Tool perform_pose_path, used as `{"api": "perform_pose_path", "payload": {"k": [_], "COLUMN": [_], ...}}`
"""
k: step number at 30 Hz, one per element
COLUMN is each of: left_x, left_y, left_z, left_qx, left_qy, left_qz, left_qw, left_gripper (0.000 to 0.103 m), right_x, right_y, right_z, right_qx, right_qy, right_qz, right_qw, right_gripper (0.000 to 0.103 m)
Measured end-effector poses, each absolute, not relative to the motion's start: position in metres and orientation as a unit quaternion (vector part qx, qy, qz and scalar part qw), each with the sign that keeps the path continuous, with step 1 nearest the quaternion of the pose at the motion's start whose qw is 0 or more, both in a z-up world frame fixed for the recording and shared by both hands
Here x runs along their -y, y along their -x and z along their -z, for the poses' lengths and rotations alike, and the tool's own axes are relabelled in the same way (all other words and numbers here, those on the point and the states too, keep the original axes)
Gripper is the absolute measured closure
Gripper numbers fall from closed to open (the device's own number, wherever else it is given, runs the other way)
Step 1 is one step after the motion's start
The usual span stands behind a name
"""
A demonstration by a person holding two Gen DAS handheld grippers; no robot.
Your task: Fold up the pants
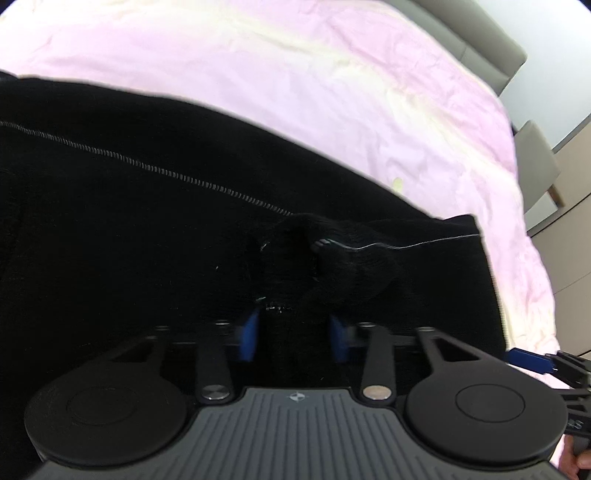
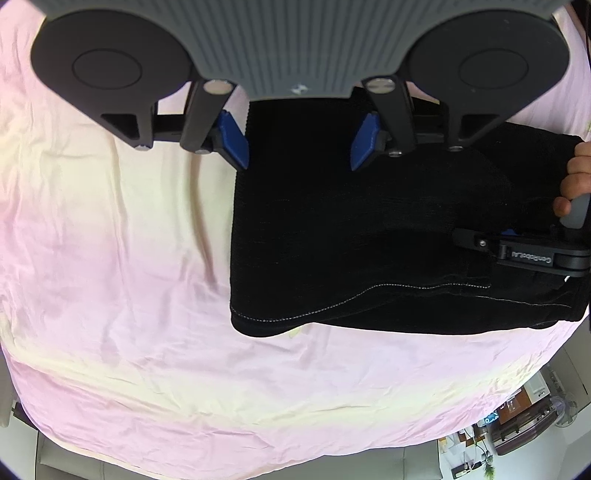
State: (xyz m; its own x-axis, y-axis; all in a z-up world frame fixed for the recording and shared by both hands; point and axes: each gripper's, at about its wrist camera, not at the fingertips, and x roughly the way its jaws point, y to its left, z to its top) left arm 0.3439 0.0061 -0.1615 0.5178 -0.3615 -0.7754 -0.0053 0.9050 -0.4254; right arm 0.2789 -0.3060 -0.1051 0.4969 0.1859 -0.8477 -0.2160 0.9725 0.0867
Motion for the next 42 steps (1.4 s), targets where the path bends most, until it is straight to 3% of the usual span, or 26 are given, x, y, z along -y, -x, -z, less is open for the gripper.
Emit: {"api": "perform_pose_path", "payload": {"k": [2, 6, 11, 14, 16, 18, 21, 25, 30, 36, 40, 42], "left_x": [-0.007, -0.005, -0.026, -0.041, -0.049, -0.051, -0.062, -0.082, -0.087, -0.095, -0.094, -0.088], "left_y": [-0.336, -0.324, -0.343, -0.352, -0.358, -0.363, -0.364, -0.369, -0.365, -0.365, -0.369, -0.375], "left_z": [0.142, 0.101, 0.08, 0.096, 0.113, 0.133, 0.15, 0.165, 0.166, 0.136, 0.112, 0.111], "left_qx": [-0.462, -0.43, -0.447, -0.476, -0.489, -0.504, -0.504, -0.51, -0.502, -0.483, -0.438, -0.435], "left_qy": [0.178, 0.129, 0.066, 0.05, 0.056, 0.071, 0.082, 0.125, 0.129, 0.107, 0.095, 0.08], "left_qz": [0.127, 0.152, 0.14, 0.114, 0.1, 0.102, 0.101, 0.109, 0.122, 0.139, 0.145, 0.136], "left_qw": [0.859, 0.881, 0.881, 0.871, 0.865, 0.855, 0.854, 0.844, 0.846, 0.858, 0.882, 0.887], "left_gripper": [0.077, 0.078, 0.078, 0.078, 0.078, 0.078, 0.077, 0.068, 0.059, 0.044, 0.044, 0.051], "right_x": [0.308, 0.312, 0.304, 0.291, 0.285, 0.278, 0.269, 0.267, 0.262, 0.256, 0.253, 0.255], "right_y": [-0.279, -0.279, -0.281, -0.286, -0.294, -0.303, -0.316, -0.332, -0.341, -0.336, -0.357, -0.375], "right_z": [0.106, 0.103, 0.09, 0.081, 0.081, 0.083, 0.096, 0.128, 0.143, 0.103, 0.085, 0.089], "right_qx": [-0.488, -0.487, -0.478, -0.471, -0.468, -0.469, -0.484, -0.512, -0.527, -0.503, -0.473, -0.473], "right_qy": [0.014, -0.01, -0.052, -0.051, -0.051, -0.051, -0.043, -0.004, 0.009, 0.033, 0.051, 0.034], "right_qz": [-0.112, -0.103, -0.118, -0.132, -0.134, -0.134, -0.131, -0.109, -0.083, -0.105, -0.098, -0.088], "right_qw": [0.866, 0.867, 0.869, 0.871, 0.872, 0.872, 0.864, 0.852, 0.846, 0.857, 0.874, 0.876], "right_gripper": [0.042, 0.042, 0.043, 0.057, 0.06, 0.072, 0.08, 0.091, 0.092, 0.089, 0.088, 0.088]}}
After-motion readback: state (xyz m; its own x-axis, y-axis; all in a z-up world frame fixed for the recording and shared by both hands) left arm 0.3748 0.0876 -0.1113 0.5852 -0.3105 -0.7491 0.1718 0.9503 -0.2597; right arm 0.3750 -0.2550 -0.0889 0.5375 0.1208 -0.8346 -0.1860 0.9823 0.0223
